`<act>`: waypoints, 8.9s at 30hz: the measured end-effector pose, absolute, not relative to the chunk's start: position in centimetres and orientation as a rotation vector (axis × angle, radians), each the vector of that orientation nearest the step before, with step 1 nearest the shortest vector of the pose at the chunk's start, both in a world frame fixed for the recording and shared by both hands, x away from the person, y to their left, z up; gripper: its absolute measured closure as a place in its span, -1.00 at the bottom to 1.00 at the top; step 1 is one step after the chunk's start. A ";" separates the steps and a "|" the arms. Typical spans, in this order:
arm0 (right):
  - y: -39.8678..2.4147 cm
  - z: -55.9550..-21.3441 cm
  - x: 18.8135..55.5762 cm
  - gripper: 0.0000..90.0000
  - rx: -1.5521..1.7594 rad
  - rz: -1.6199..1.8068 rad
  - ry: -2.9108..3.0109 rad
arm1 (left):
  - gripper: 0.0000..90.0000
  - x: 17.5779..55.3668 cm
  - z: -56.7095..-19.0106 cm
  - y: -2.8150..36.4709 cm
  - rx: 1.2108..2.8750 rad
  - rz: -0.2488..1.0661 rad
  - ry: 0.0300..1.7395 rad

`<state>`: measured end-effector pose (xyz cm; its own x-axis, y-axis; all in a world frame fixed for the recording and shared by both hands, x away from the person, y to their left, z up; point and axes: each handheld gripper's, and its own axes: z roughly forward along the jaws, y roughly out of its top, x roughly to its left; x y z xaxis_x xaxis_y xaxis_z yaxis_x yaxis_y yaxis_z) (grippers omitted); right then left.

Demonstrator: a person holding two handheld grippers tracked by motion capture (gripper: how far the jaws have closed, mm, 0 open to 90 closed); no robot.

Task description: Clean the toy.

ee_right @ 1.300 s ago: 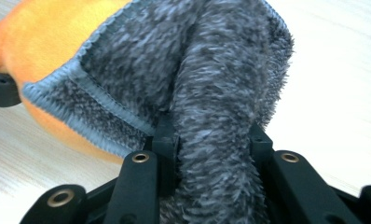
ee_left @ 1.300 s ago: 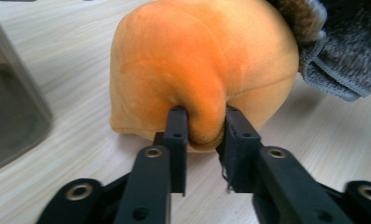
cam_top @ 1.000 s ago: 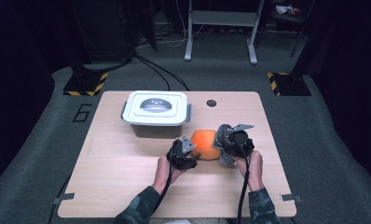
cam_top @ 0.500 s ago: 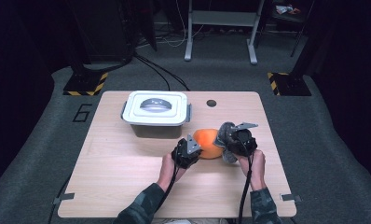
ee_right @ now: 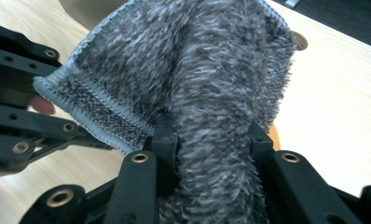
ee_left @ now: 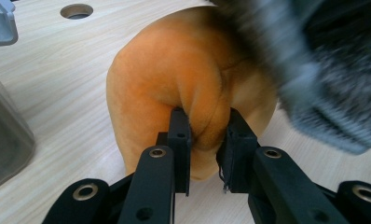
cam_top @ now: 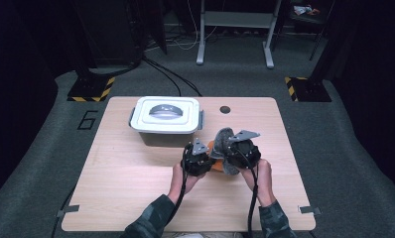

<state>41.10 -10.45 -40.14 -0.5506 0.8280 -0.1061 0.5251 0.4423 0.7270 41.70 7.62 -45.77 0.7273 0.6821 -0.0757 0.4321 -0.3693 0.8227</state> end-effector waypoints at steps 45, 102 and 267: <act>-17.1 -48.3 45.9 0.45 1.543 0.661 2.237 | 0.66 42.7 -46.9 8.5 2.009 0.328 0.894; -15.8 -43.5 42.4 0.45 1.361 0.763 2.121 | 0.63 42.9 -47.0 8.7 2.011 0.329 0.890; -14.2 -43.7 44.1 0.46 1.334 0.793 2.190 | -0.05 43.1 -49.6 10.1 1.995 0.254 0.897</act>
<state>44.15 -14.17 -43.73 -0.4286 0.8998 -0.0820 0.6384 0.3659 0.6772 43.10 10.12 -49.60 0.7149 0.6800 -0.1630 0.4941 -0.3263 0.8059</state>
